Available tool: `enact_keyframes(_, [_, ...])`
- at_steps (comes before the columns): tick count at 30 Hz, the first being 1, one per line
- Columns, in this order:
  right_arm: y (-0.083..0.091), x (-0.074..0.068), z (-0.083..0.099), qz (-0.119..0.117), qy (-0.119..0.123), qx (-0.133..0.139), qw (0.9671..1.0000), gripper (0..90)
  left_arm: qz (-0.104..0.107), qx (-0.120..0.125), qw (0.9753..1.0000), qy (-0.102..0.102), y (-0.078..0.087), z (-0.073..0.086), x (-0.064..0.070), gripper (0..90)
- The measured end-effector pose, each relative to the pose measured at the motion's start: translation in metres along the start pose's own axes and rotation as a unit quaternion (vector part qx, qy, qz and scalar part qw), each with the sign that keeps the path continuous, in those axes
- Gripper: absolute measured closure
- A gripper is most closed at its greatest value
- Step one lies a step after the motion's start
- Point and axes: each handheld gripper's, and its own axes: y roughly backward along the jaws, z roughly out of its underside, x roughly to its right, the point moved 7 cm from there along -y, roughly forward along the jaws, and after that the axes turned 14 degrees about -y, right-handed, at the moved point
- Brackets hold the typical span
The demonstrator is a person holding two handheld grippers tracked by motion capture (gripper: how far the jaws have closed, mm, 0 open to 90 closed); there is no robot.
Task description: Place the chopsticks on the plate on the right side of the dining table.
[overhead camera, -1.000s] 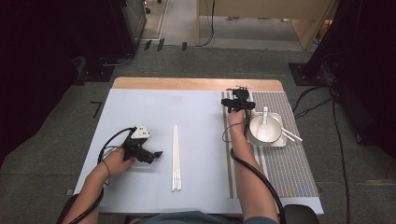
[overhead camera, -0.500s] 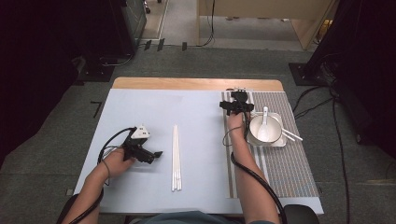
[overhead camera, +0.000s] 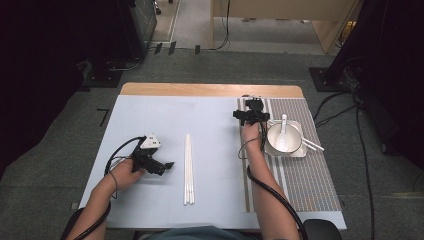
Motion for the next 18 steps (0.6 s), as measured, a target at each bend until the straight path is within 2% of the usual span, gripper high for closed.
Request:
enact_keyframes(14, [0.0072, -0.0056, 0.0094, -0.013, 0.011, -0.001, 0.9999, 15.9, 0.0, 0.0, 1.0, 0.0, 0.0, 0.0, 0.0001, 0.0])
enact_keyframes(16, [0.0077, -0.0075, 0.0064, -0.017, 0.015, 0.011, 0.9997, 15.9, 0.0, 0.0, 1.0, 0.0, 0.0, 0.0, 0.0, 0.0])
enact_keyframes(18, [0.0073, -0.0062, 0.0008, -0.004, 0.025, 0.027, 0.9993, 15.9, 0.0, 0.0, 1.0, 0.0, 0.0, 0.0, 0.0001, 0.0])
